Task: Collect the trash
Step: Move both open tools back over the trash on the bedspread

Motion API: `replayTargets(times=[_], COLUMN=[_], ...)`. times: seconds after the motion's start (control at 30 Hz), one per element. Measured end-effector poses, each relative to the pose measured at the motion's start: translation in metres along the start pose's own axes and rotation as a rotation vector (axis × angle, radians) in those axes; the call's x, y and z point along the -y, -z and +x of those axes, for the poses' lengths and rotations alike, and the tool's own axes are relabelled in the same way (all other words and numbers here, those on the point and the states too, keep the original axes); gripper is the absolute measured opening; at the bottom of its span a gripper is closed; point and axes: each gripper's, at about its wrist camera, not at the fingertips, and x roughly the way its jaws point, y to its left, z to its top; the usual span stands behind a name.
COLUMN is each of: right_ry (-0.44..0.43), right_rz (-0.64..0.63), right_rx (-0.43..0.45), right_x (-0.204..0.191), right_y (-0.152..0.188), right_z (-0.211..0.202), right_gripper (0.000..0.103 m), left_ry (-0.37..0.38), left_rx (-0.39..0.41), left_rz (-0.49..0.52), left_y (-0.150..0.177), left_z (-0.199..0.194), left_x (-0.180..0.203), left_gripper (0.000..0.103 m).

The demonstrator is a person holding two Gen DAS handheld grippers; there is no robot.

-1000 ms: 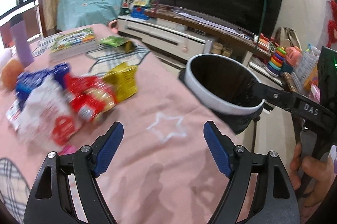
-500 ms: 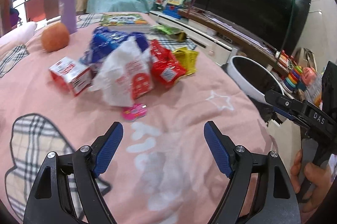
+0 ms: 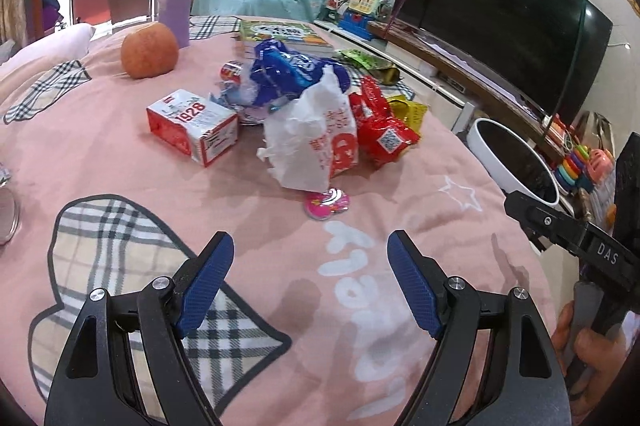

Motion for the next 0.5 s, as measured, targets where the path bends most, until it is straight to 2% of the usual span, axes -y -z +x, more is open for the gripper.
replayTargets(times=[0.5], right_ry=[-0.055], right_rz=[-0.059], right_rx=[-0.024], right_x=[-0.023], right_y=[-0.006], right_z=[0.024], right_gripper=[0.093], left_ry=[-0.027], left_rx=[-0.009], left_rz=[-0.024], left_y=[-0.015], left_z=[0.011], left_x=[-0.014], left_gripper=[0.081])
